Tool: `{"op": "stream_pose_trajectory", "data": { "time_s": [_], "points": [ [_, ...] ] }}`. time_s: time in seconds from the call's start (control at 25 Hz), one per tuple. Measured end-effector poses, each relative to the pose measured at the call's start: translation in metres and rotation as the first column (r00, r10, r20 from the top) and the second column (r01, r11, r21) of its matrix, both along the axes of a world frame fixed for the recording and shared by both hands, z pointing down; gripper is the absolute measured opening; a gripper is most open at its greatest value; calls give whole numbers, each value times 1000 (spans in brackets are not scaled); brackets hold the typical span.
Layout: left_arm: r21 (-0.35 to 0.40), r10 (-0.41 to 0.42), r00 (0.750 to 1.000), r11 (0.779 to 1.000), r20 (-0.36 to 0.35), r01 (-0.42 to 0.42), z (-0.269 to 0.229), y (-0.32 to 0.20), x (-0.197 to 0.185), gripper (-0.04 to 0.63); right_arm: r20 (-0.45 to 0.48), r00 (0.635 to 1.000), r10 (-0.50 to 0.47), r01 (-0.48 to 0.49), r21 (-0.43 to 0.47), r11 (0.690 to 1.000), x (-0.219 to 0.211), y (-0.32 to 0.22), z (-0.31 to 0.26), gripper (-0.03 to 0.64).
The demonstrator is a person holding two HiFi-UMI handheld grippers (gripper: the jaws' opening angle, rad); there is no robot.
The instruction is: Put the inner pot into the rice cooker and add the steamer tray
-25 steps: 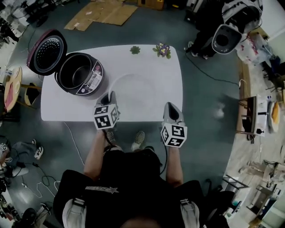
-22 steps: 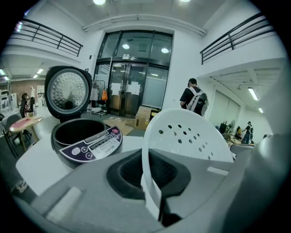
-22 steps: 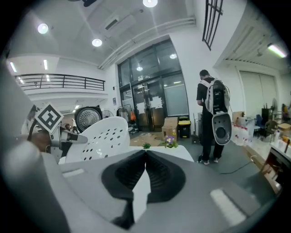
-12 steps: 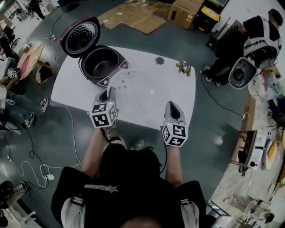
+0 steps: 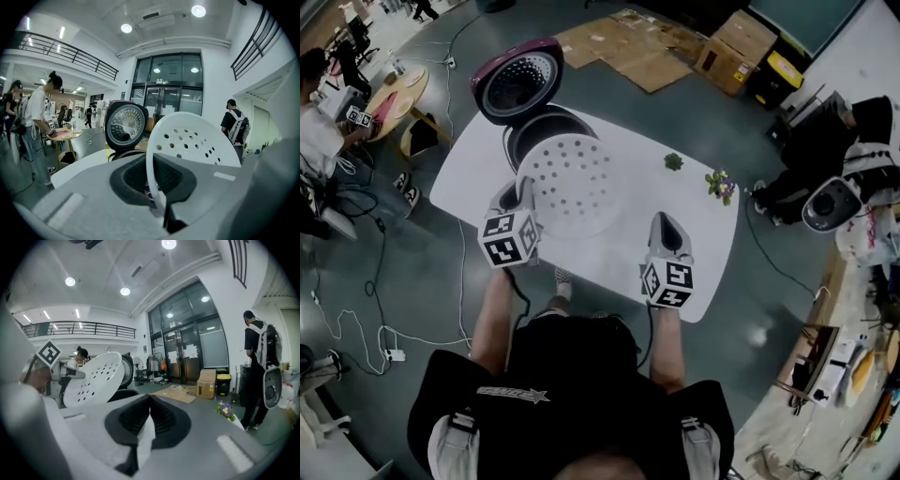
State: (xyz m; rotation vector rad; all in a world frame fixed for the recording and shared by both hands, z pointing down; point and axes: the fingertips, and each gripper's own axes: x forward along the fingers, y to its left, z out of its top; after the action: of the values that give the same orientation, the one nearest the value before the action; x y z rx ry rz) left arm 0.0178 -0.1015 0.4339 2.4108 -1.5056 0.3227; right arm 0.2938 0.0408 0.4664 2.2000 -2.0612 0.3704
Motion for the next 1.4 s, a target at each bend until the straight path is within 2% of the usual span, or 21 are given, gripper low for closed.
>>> {"op": "stream_pose_trajectory", "data": {
  "time_s": [0.32,0.84,1.4],
  "points": [
    [-11,-42,999,999,0,42,0,-62,-14,20,-11,999,-38,38,22,999,-5,-72,-13,6],
    [-125,-107,994,987,-23,103,36,-144,-33,20,-5,999,-42,42,-40,998,-10,-149,6,6],
    [-249,-119,991,960,57,129,95,-186,-32,25,3,1000,-2,2,-131,991,2,-185,36,6]
  ]
}}
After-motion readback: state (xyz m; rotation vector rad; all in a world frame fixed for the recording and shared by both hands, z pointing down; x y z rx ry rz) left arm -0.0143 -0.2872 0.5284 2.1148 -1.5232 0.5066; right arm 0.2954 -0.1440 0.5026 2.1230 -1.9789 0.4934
